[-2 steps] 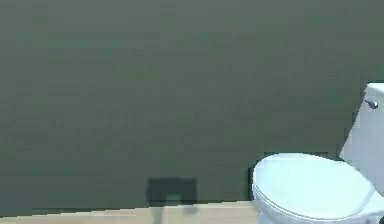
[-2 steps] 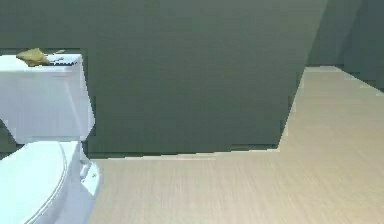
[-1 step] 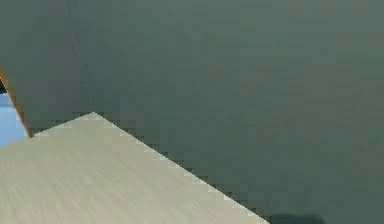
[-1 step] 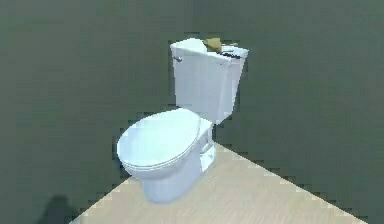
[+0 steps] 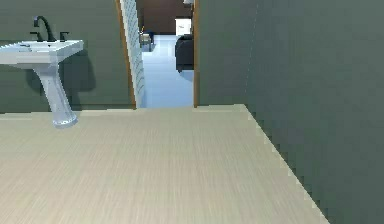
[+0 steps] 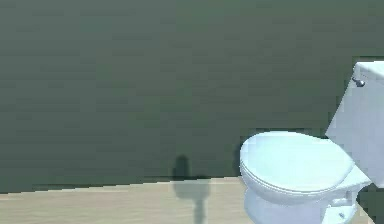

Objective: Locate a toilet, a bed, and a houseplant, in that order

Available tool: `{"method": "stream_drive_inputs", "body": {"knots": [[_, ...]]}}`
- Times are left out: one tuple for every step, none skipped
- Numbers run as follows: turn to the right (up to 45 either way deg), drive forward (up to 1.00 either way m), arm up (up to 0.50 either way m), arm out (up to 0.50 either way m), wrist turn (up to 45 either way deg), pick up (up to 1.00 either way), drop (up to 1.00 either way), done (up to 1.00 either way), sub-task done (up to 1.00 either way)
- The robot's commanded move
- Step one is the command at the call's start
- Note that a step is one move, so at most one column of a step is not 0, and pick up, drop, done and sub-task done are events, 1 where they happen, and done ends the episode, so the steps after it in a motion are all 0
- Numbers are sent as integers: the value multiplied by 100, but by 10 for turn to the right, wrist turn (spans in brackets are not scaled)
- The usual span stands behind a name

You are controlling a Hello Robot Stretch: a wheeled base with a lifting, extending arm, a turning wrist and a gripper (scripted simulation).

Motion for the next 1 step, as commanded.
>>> {"method": "stream_drive_inputs", "body": {"knots": [[-30,0,0,0,0,0,0,0,0]]}}
